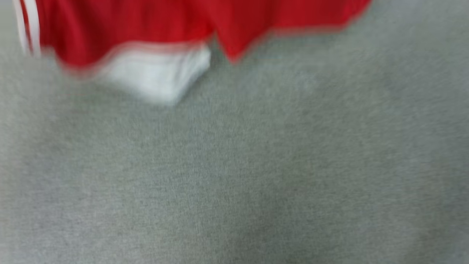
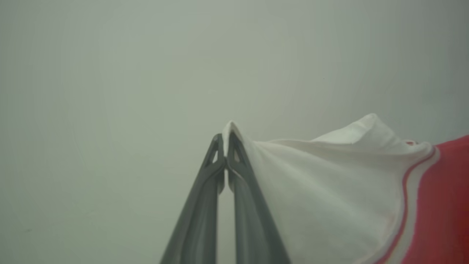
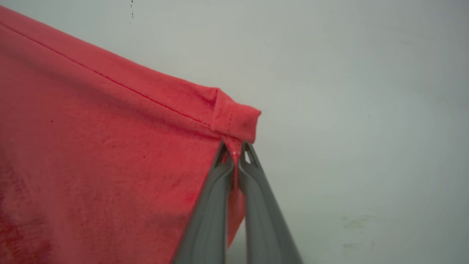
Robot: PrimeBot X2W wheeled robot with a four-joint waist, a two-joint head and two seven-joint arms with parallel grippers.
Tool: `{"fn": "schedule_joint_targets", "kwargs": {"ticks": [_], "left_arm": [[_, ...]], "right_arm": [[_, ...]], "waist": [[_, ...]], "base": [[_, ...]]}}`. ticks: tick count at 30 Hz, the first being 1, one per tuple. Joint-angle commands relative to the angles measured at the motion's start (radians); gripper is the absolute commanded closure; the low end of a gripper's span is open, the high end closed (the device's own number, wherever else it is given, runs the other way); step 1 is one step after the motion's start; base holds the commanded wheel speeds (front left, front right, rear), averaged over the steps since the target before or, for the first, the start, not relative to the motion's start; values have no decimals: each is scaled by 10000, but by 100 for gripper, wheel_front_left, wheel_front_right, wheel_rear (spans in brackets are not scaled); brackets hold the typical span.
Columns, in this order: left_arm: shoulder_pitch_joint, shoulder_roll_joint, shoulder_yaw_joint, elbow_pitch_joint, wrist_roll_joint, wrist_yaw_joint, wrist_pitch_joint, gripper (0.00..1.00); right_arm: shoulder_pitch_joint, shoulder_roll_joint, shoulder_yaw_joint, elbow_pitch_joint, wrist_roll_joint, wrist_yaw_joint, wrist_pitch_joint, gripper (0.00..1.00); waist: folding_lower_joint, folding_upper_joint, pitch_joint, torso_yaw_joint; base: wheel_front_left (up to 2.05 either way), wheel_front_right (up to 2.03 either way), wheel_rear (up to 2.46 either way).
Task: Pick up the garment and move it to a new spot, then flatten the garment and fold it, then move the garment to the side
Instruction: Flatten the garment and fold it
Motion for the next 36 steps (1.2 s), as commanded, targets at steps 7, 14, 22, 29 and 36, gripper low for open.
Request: {"fn": "schedule_joint_targets", "kwargs": {"ticks": [7, 14, 22, 29, 36], "left_arm": [[-2967, -1135, -281, 2671, 844, -530, -1018, 100], [-3664, -2051, -525, 4534, 998, -773, -2302, 100], [-1851, -2906, -1136, 5496, 730, -1137, -2954, 100], [1561, -3561, -1439, 5034, 570, -1205, -3055, 100], [5664, -3506, -1589, 4254, 505, -1069, -3049, 100]], "right_arm": [[-2462, 46, 383, 2060, -1137, -14, -1479, 100], [-3553, 241, 679, 4031, -2039, -15, -2924, 100], [-2549, 425, 1347, 5473, -2071, -12, -4461, 100], [-284, 275, 2339, 6192, -1517, -12, -5417, 100], [2608, -280, 3798, 6036, -194, -11, -5700, 100]], "waist": [[-1, 0, 1908, 526], [-1, 0, 2693, 1037], [-1, 0, 2658, 1493], [-1, 0, 1624, 1666], [-1, 0, 31, 1777]], "base": [[0, 0, 0], [0, 0, 0], [0, 0, 0], [0, 0, 0], [0, 0, 0]]}}
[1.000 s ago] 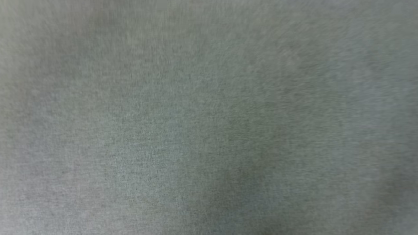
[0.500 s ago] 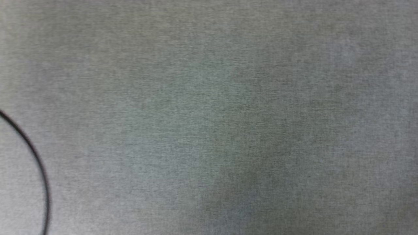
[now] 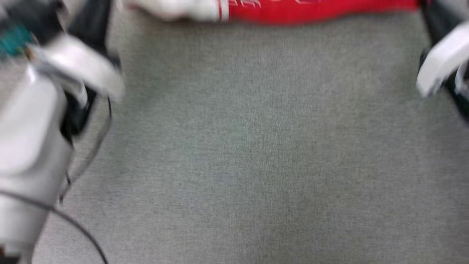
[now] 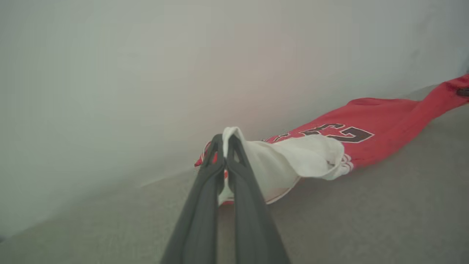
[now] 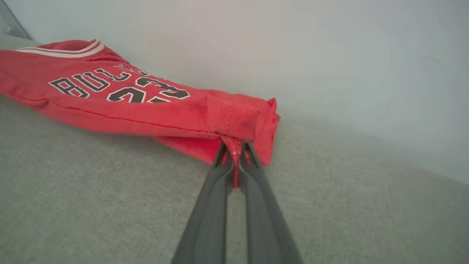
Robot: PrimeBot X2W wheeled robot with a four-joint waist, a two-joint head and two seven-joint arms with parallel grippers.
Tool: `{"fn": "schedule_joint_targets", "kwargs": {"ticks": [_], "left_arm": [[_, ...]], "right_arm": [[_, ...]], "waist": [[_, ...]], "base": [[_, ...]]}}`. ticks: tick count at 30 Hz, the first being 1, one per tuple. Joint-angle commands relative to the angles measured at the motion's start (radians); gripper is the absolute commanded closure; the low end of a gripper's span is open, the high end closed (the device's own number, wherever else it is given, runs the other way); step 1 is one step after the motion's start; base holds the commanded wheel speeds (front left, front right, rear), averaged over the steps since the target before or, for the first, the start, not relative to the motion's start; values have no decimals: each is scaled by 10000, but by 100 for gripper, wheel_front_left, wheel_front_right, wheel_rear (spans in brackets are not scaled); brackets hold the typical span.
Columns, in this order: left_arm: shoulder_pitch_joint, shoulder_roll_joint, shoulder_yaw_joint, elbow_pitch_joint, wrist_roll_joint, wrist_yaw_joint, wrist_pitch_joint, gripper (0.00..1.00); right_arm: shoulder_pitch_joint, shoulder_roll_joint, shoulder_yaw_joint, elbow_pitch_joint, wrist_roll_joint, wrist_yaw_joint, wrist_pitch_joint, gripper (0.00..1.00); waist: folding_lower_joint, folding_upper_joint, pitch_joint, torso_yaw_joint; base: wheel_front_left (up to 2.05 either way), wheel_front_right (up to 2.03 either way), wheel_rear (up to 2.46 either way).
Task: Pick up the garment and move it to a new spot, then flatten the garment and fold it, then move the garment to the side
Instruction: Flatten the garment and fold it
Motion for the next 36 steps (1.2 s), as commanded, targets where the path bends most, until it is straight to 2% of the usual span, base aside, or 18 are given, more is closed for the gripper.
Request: {"fn": "schedule_joint_targets", "kwargs": {"ticks": [1, 5, 11, 13, 22, 23, 32, 36], "left_arm": [[817, 191, -59, -202, -90, 83, -41, 100], [2733, 565, -254, -790, -155, 312, 29, 100], [5347, 1428, -633, -1978, -640, 657, 850, 100], [5776, 1600, -656, -2221, -758, 722, 1030, 100], [9096, 2999, -918, -4788, -2011, 1579, 2467, 100], [9944, 3359, -1008, -5490, -2404, 1820, 2851, 100], [11749, 4212, -1181, -6812, -3386, 2271, 3431, 100], [11846, 4289, -1059, -7079, -3372, 2350, 3237, 100]], "right_arm": [[656, -236, 356, -186, 335, -11, -33, 100], [2027, -858, 1074, -477, 909, -12, -177, 100], [3576, -1310, 1655, -910, 1911, -12, -132, 100], [3786, -1367, 1740, -1009, 2085, -12, -90, 100], [5618, -1794, 1900, -1801, 3334, -12, 309, 100], [6303, -1966, 1875, -2156, 3572, -12, 484, 100], [8484, -2409, 1521, -3661, 4317, -11, 1273, 100], [9110, -2603, 1273, -4359, 4250, -11, 1527, 100]], "waist": [[0, 0, -922, 84], [0, 0, -1696, 148], [0, 0, -2740, 94], [0, 0, -2898, 69], [0, 0, -4134, -125], [0, 0, -4431, -201], [0, 0, -4933, -415], [0, 0, -4887, -496]], "base": [[0, 0, 0], [0, 0, 0], [0, 0, 0], [0, 0, 0], [0, 0, 0], [0, 0, 0], [0, 0, 0], [0, 0, 0]]}}
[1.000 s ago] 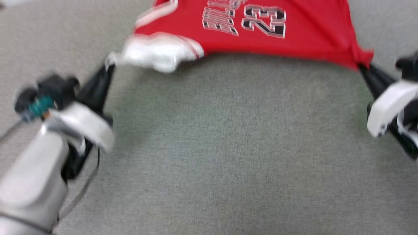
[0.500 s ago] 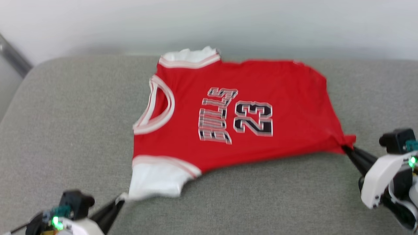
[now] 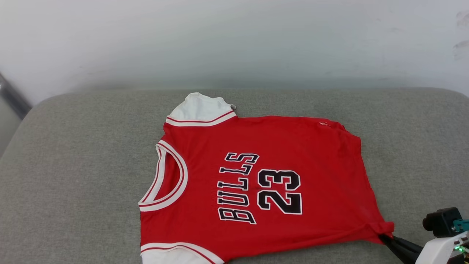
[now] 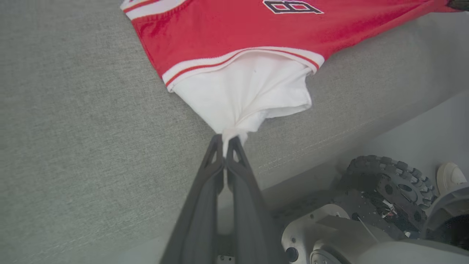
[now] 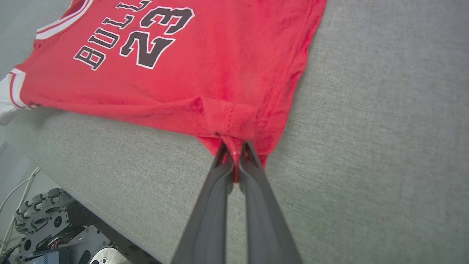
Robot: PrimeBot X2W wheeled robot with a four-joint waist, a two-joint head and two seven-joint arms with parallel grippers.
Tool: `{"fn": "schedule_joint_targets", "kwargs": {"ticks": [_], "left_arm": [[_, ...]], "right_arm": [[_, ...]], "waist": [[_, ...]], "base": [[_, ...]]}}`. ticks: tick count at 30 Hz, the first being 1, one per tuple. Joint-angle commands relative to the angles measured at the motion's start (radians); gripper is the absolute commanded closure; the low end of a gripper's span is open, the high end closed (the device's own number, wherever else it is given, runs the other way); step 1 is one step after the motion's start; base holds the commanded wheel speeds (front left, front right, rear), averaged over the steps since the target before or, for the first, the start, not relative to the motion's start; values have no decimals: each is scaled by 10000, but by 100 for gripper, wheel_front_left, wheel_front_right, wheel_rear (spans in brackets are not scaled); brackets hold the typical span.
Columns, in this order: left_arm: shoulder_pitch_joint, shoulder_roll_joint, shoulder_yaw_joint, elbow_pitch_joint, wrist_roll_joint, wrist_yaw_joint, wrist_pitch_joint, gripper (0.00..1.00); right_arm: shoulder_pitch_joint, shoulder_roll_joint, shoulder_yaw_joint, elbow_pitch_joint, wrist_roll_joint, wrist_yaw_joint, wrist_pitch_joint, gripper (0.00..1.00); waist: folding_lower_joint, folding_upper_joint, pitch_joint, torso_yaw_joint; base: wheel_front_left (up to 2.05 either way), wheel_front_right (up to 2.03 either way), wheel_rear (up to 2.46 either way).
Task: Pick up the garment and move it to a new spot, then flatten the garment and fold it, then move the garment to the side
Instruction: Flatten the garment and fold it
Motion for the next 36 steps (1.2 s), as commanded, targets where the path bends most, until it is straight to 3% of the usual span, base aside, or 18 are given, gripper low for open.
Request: {"fn": "schedule_joint_targets", "kwargs": {"ticks": [1, 10, 17, 25, 34, 35, 36], "left_arm": [[-39, 15, 96, -74, 93, 28, -125, 100], [-1274, -94, 1044, -577, 353, -65, -989, 100], [-2933, -195, 1450, -314, 604, -408, -777, 100], [-4954, -681, 1150, 1274, 994, -1091, -149, 100], [-6431, -1654, 365, 3656, 1721, -1685, 126, 100], [-6535, -1777, 304, 3912, 1789, -1739, 79, 75], [-6651, -1881, 222, 4140, 1890, -1768, 20, 40]], "right_arm": [[158, -76, -127, -113, -46, -11, 59, 100], [223, 38, -1081, -1226, -369, -11, 717, 100], [-282, 290, -1901, -1699, -634, -11, 1471, 100], [-1117, 696, -2184, -1654, -1323, -9, 2554, 100], [-1958, 1216, -2135, -1279, -2009, -9, 3319, 100], [-2044, 1259, -2134, -1222, -2106, -9, 3388, 100], [-2104, 1306, -2130, -1175, -2171, -9, 3453, 100]], "waist": [[2, 0, 40, -34], [2, 0, 488, -191], [2, 0, 1438, -256], [2, 0, 2475, -302], [2, 0, 3083, -326], [2, 0, 3115, -319], [2, 0, 3138, -311]], "base": [[0, 0, 0], [0, 0, 0], [0, 0, 0], [0, 0, 0], [0, 0, 0], [0, 0, 0], [0, 0, 0]]}}
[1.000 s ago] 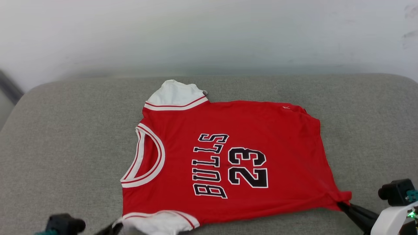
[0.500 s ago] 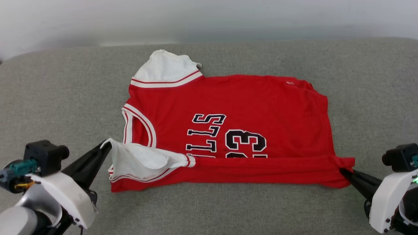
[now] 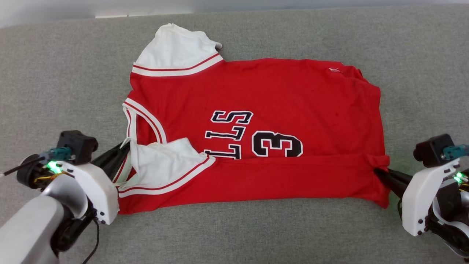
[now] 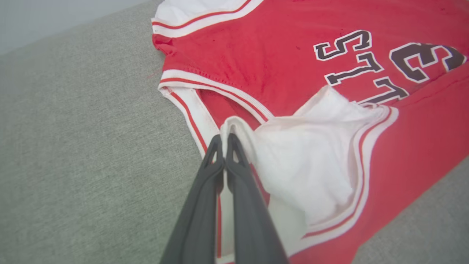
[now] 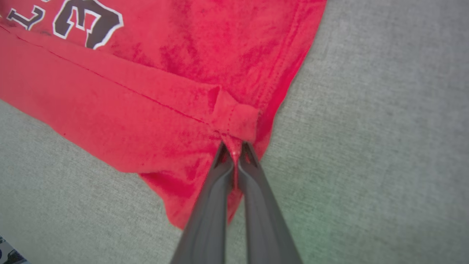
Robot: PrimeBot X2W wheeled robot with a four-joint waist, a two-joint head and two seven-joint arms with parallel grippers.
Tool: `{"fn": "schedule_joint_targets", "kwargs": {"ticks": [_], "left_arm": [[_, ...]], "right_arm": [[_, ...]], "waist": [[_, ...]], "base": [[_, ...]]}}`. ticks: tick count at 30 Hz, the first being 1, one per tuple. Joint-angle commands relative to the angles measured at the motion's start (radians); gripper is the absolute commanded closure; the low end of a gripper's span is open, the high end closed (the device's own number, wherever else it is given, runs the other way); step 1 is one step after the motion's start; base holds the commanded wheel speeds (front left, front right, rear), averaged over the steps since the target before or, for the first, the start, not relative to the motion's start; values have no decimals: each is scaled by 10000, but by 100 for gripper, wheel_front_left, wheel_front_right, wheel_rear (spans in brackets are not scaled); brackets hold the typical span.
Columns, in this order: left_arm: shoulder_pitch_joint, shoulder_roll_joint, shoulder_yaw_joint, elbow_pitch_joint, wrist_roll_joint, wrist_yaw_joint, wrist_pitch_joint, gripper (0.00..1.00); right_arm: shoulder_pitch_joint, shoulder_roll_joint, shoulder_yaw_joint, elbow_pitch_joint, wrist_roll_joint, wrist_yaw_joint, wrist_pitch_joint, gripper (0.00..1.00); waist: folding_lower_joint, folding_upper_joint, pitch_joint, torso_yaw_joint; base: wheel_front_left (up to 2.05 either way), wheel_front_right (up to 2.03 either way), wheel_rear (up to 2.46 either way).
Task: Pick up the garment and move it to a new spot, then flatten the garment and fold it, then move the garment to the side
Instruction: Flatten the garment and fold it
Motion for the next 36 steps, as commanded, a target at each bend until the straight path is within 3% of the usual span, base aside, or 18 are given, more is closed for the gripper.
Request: {"fn": "schedule_joint_targets", "kwargs": {"ticks": [1, 3, 4, 5, 9, 16, 28, 36], "left_arm": [[-224, -142, -98, 297, 170, -65, -123, 0], [-356, -388, -231, 709, 289, -130, -262, 0], [-393, -530, -276, 890, 267, -164, -326, 0], [-439, -636, -304, 1079, 267, -185, -411, 0], [-378, -944, -311, 1518, 229, -97, -738, 0], [432, -1035, 6, 1150, -366, 531, -743, 0], [2510, -498, 295, -1569, -1105, 2697, 315, 0], [2776, -245, 142, -1477, -913, 3683, 1064, 0]], "right_arm": [[-175, 123, 4, 74, -99, -8, 83, 100], [-236, 222, -18, 184, -159, -8, 245, 100], [-258, 265, -74, 259, -195, -8, 318, 23], [-269, 335, -126, 303, -245, -8, 349, 0], [-186, 549, -294, 282, -379, -8, 375, 0], [299, 794, -767, -17, -837, -8, 821, 0], [1795, 2456, -2813, -1669, -2466, -8, 2536, 0], [2101, 3017, -3286, -2624, -2862, -8, 2881, 0]], "waist": [[-2, 0, 33, 20], [-2, 0, 22, 40], [-2, 0, -15, 52], [-2, 0, -69, 63], [-2, 0, -392, 98], [-2, 0, -963, 120], [-2, 0, -1149, 73], [-2, 0, -740, -112]], "base": [[0, 0, 0], [0, 0, 0], [0, 0, 0], [0, 0, 0], [0, 0, 0], [0, 0, 0], [0, 0, 0], [0, 0, 0]]}}
